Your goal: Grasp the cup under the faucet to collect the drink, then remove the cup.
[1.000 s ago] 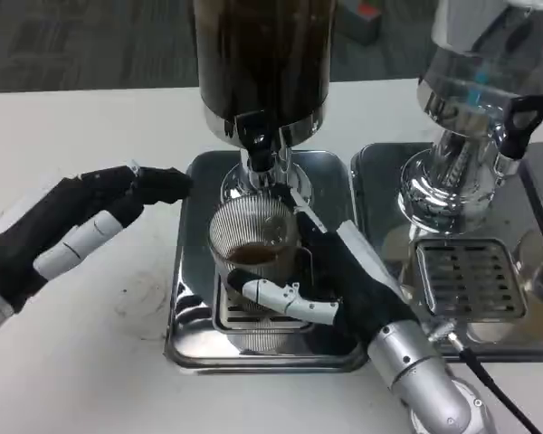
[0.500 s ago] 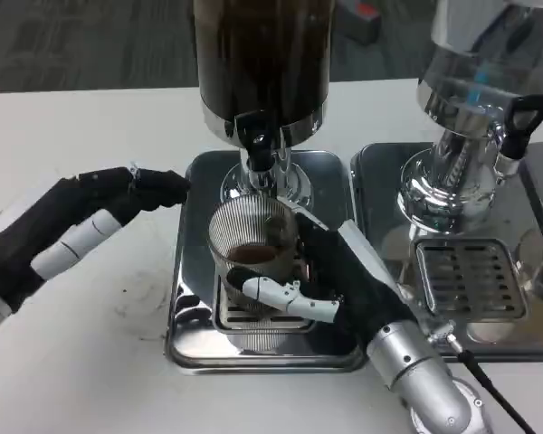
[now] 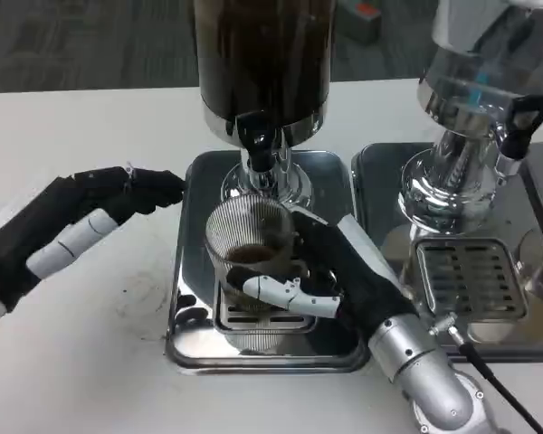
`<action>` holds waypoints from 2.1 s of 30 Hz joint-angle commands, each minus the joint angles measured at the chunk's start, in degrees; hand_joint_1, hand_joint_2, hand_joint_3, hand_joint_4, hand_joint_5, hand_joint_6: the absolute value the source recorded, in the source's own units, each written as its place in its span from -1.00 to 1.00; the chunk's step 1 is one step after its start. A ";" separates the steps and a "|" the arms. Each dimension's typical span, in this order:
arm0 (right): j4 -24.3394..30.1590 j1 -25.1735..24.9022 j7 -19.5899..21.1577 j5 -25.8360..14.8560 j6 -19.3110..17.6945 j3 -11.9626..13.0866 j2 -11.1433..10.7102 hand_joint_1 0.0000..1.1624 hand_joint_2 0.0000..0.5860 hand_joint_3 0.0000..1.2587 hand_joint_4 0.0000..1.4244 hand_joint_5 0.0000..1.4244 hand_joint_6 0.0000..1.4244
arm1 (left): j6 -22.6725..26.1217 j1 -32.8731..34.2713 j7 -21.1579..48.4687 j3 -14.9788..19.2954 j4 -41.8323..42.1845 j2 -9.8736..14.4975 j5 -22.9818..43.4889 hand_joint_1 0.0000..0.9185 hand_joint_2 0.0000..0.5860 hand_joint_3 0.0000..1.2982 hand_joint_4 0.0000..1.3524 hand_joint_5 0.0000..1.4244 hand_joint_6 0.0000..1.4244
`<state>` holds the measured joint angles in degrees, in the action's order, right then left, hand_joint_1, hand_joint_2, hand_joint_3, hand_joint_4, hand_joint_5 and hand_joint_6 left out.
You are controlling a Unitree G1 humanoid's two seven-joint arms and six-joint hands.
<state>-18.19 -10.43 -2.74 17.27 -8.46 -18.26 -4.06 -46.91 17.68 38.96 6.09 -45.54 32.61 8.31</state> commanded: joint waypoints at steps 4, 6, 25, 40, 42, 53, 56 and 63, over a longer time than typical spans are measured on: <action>-2.48 0.48 0.55 1.78 1.10 -1.57 0.93 0.12 -0.33 -0.57 -0.66 -0.49 -0.48 | 0.61 -0.20 0.59 0.04 -0.22 0.99 -0.62 -1.00 -0.59 -0.34 -0.42 -0.51 -0.49; -2.73 0.44 1.19 2.39 1.17 -1.73 1.01 0.16 -0.32 -0.55 -0.65 -0.46 -0.44 | 0.63 -0.16 0.63 0.03 -0.26 1.08 -0.65 -1.00 -0.59 -0.33 -0.42 -0.51 -0.48; -3.66 2.21 10.69 6.85 0.77 -2.75 2.73 0.25 -0.30 -0.35 -0.37 -0.14 -0.04 | 0.64 -0.20 0.87 -0.15 -0.41 1.37 -0.68 -1.00 -0.58 -0.32 -0.41 -0.51 -0.44; -2.45 5.56 18.04 7.82 -3.46 -1.93 3.32 0.28 -0.29 -0.20 -0.14 0.13 0.38 | 0.70 -0.13 0.98 -0.20 -0.47 1.17 -0.55 -1.00 -0.58 -0.33 -0.41 -0.51 -0.43; -2.13 5.99 18.58 7.78 -3.92 -1.72 3.29 0.28 -0.29 -0.20 -0.14 0.13 0.41 | 0.72 -0.10 1.03 -0.22 -0.50 1.14 -0.53 -1.00 -0.58 -0.33 -0.41 -0.51 -0.43; 3.32 10.16 19.79 7.42 -4.18 1.19 2.46 0.26 -0.29 -0.17 -0.14 0.15 0.45 | 0.75 0.24 1.30 -0.24 -0.99 0.84 -0.51 -1.00 -0.58 -0.34 -0.41 -0.51 -0.43; 5.21 11.60 19.65 7.59 -3.68 1.96 2.15 0.27 -0.28 -0.17 -0.14 0.15 0.46 | 0.73 0.34 1.37 -0.27 -1.16 0.80 -0.48 -1.00 -0.58 -0.34 -0.41 -0.51 -0.42; 10.65 15.66 19.68 7.24 -2.37 4.41 1.55 0.31 -0.27 -0.18 -0.17 0.15 0.47 | 0.71 0.65 1.59 -0.37 -1.57 0.59 -0.41 -1.00 -0.58 -0.34 -0.41 -0.51 -0.42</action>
<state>-10.08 3.57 16.47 24.84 -11.73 -15.17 -2.33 -46.64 17.84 39.79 5.92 -46.52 33.20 8.32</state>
